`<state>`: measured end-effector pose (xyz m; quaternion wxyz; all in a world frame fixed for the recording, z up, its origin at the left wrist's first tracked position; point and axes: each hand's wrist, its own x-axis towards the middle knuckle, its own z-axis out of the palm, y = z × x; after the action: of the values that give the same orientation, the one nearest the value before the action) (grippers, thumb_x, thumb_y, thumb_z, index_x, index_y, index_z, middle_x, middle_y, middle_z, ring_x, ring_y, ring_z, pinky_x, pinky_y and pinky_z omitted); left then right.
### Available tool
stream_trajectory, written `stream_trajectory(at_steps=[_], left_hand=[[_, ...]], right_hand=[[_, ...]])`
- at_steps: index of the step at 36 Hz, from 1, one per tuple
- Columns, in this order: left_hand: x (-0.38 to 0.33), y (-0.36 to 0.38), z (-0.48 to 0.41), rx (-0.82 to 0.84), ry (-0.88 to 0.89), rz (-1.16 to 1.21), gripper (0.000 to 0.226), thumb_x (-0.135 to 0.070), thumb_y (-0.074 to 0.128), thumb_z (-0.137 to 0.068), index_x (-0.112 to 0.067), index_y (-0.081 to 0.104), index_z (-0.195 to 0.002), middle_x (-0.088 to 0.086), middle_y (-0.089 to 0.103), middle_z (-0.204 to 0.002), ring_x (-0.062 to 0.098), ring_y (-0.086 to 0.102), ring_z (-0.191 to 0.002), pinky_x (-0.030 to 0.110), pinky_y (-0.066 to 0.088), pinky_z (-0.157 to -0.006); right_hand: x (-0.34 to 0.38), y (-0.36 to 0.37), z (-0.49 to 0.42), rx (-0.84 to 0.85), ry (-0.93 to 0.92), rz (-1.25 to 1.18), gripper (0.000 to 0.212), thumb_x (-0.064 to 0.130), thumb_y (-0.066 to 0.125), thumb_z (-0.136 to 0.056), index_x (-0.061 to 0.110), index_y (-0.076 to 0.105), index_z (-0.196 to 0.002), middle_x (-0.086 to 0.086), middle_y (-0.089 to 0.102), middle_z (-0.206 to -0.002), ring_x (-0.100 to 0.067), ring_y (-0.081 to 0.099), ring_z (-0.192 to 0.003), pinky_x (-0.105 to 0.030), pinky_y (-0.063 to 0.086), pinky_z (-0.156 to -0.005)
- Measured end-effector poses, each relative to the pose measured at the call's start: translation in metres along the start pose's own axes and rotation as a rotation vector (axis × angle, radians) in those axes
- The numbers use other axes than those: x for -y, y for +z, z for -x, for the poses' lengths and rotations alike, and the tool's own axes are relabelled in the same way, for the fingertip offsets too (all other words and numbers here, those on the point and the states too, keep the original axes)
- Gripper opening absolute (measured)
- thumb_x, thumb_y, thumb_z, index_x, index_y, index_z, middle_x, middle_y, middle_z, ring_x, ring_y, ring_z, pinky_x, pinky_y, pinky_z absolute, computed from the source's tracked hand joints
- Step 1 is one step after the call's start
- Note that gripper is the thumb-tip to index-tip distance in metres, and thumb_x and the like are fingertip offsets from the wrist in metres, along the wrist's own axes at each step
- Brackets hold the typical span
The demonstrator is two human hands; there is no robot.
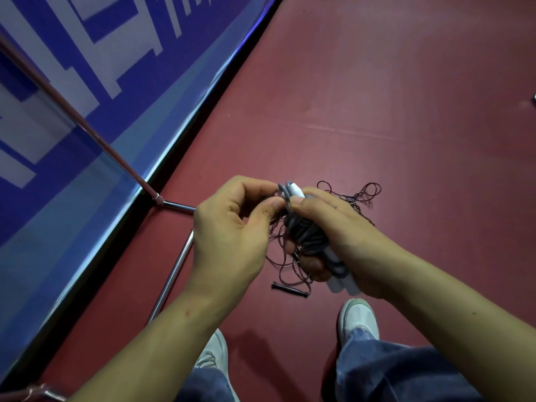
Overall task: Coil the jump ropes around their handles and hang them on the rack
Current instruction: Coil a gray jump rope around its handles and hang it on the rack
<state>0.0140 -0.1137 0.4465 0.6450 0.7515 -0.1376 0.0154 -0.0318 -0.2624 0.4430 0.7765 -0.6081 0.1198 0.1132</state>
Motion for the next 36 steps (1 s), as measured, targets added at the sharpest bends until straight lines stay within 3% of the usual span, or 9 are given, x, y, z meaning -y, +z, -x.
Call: stream_trajectory(at_steps=[3,9,13,16,18,24,30,33,36], left_hand=[[-0.001,0.001,0.000,-0.012,0.010,0.034,0.013,0.002,0.075,-0.086,-0.011,0.076,-0.090,-0.001,0.077,-0.082,0.014,0.076,-0.081,0.028,0.062,-0.077],[0.002,0.001,-0.003,-0.024,0.046,0.084,0.012,0.004,0.074,-0.086,-0.007,0.069,-0.088,0.011,0.067,-0.090,0.021,0.072,-0.083,0.029,0.060,-0.075],[0.001,-0.003,-0.007,0.034,0.012,0.020,0.015,0.002,0.075,-0.086,-0.010,0.068,-0.091,0.001,0.070,-0.083,0.012,0.072,-0.078,0.027,0.060,-0.071],[0.003,-0.008,-0.013,0.114,0.068,-0.127,0.031,-0.004,0.075,-0.088,-0.024,0.069,-0.110,-0.002,0.063,-0.080,0.016,0.068,-0.078,0.040,0.062,-0.077],[0.006,-0.011,-0.016,0.155,0.187,-0.256,0.038,-0.009,0.073,-0.090,-0.024,0.069,-0.125,-0.001,0.056,-0.084,0.017,0.064,-0.081,0.043,0.060,-0.077],[0.008,-0.010,-0.016,0.092,0.428,-0.394,0.018,-0.001,0.072,-0.089,-0.012,0.076,-0.103,0.004,0.053,-0.084,0.017,0.058,-0.075,0.036,0.051,-0.066],[0.003,-0.011,-0.015,0.056,0.375,-0.326,0.010,-0.003,0.074,-0.088,-0.009,0.073,-0.096,-0.001,0.055,-0.090,0.009,0.059,-0.080,0.015,0.045,-0.070],[-0.002,-0.011,-0.014,0.066,0.375,-0.296,0.009,-0.002,0.072,-0.089,-0.008,0.068,-0.094,-0.001,0.053,-0.095,0.012,0.060,-0.083,0.019,0.049,-0.071],[-0.007,-0.010,-0.013,0.122,0.306,-0.217,0.009,-0.002,0.070,-0.091,-0.008,0.065,-0.095,0.001,0.054,-0.098,0.020,0.061,-0.087,0.037,0.057,-0.073]], right_hand=[[0.001,0.003,0.000,0.002,0.019,-0.035,0.022,0.037,0.047,-0.105,0.019,0.056,-0.097,-0.020,0.058,-0.077,-0.019,0.039,-0.048,-0.030,0.026,-0.052],[0.003,0.004,0.000,0.071,0.098,-0.109,0.034,0.044,0.046,-0.104,0.013,0.056,-0.109,-0.017,0.058,-0.079,-0.018,0.038,-0.047,-0.025,0.028,-0.050],[0.004,0.003,0.002,0.095,0.144,-0.139,0.033,0.048,0.047,-0.102,0.016,0.056,-0.108,-0.014,0.057,-0.077,-0.018,0.037,-0.048,-0.024,0.027,-0.048],[0.004,0.001,0.001,0.091,0.135,-0.120,0.033,0.046,0.047,-0.103,0.016,0.057,-0.112,-0.016,0.057,-0.077,-0.018,0.038,-0.047,-0.023,0.028,-0.047],[0.003,0.001,0.000,0.073,0.129,-0.094,0.034,0.045,0.047,-0.103,0.015,0.057,-0.112,-0.017,0.057,-0.078,-0.018,0.039,-0.047,-0.023,0.028,-0.048],[0.002,0.006,-0.001,0.027,0.134,-0.093,0.034,0.047,0.047,-0.103,0.014,0.058,-0.105,-0.017,0.058,-0.079,-0.020,0.041,-0.049,-0.025,0.029,-0.049],[0.006,0.008,0.003,0.113,0.214,-0.205,0.041,0.052,0.047,-0.101,0.013,0.057,-0.098,-0.014,0.059,-0.074,-0.018,0.043,-0.047,-0.021,0.031,-0.044],[0.008,0.007,0.003,0.191,0.247,-0.269,0.042,0.054,0.048,-0.098,0.015,0.060,-0.088,-0.011,0.058,-0.071,-0.017,0.043,-0.045,-0.019,0.031,-0.042],[0.009,0.006,0.005,0.249,0.251,-0.294,0.042,0.056,0.049,-0.095,0.016,0.060,-0.085,-0.010,0.057,-0.071,-0.016,0.043,-0.045,-0.019,0.031,-0.042]])
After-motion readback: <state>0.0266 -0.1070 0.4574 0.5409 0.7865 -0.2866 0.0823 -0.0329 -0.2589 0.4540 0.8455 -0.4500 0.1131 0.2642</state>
